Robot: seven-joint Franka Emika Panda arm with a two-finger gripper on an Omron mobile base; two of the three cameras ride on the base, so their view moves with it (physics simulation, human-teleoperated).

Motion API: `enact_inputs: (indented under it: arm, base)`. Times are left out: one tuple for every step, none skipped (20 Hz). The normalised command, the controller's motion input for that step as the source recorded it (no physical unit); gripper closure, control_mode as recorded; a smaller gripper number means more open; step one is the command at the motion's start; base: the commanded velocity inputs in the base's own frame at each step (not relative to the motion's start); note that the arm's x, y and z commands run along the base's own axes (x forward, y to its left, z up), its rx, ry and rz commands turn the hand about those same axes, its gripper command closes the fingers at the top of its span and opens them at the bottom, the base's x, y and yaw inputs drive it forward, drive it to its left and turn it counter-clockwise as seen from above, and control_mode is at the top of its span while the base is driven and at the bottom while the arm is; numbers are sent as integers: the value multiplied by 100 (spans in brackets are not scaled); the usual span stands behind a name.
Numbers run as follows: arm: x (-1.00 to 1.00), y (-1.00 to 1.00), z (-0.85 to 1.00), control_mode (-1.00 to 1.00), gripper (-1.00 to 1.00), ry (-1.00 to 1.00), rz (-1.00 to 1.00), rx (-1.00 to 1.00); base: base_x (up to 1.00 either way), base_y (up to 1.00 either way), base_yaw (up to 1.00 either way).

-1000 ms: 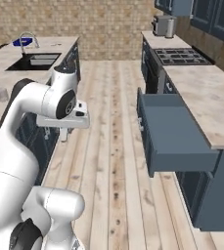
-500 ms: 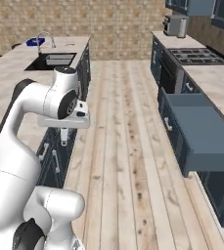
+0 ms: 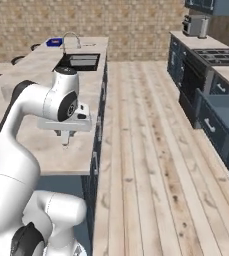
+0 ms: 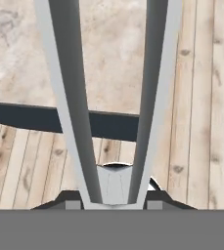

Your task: Take the tongs from the drawer on the left and place them on the dining counter next to the tray containing the hot dog.

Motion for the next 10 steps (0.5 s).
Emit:
enact_inputs:
  arm:
    - [0,0,0,100,100,0,0,0]
    - [0,0,0,100,100,0,0,0]
    - [0,0,0,100,100,0,0,0]
    - [0,0,0,100,100,0,0,0]
    - [0,0,0,100,100,0,0,0]
    - [0,0,0,100,100,0,0,0]
    - [0,0,0,100,100,0,0,0]
    - [0,0,0,100,100,0,0,0]
    - [0,0,0,100,100,0,0,0]
    - [0,0,0,100,100,0,0,0]
  base:
    - [-47,69,0]
    - [-49,69,0]
    - [-38,71,2]
    - [-31,79,2]
    - [-27,88,0]
    - [-23,94,0]
    - [-19,100,0]
    - [-14,100,0]
    - [-12,100,0]
    - [-8,100,0]
